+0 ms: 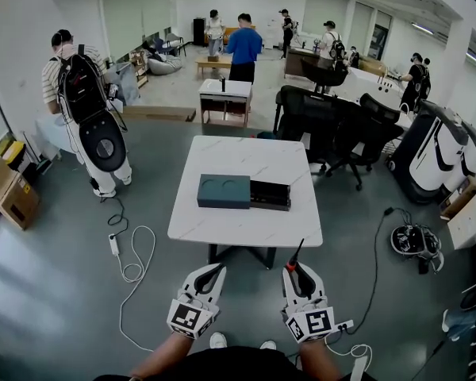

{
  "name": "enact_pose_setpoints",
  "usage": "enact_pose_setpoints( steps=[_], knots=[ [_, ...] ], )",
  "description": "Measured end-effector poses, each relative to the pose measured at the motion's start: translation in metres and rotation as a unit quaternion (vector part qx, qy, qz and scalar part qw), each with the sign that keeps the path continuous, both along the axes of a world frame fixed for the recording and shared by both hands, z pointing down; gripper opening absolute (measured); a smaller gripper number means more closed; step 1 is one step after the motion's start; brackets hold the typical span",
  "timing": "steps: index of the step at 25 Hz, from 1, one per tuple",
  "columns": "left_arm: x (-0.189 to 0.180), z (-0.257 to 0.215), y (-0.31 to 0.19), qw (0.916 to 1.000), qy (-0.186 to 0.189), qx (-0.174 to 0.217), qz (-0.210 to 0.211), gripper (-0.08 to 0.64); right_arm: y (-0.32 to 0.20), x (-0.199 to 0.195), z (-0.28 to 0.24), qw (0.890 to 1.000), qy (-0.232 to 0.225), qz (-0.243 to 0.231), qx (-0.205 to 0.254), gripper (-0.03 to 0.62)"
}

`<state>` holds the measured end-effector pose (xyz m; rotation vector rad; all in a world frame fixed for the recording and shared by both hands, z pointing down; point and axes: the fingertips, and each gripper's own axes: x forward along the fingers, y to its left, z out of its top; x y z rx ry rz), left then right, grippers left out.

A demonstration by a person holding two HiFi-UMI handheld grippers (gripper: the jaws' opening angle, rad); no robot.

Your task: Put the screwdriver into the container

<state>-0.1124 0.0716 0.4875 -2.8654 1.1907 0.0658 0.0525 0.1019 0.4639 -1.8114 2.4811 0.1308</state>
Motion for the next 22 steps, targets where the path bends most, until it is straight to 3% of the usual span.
enact_pose_setpoints(
  steps=[10,22],
  knots=[
    [-0.034,0.006,-0.017,0.9999,0.003,-0.003,0.012,0.005,-0.013,-0.024,-0.003,1.0,-0.005,0.024,0.004,0.11],
    [0.011,0.001,-0.067,0.9999,-0.007,-0.009,0.002,0.005,-0.068,0.018,-0.006,1.0,0.009,0.006,-0.001,0.11]
  ],
)
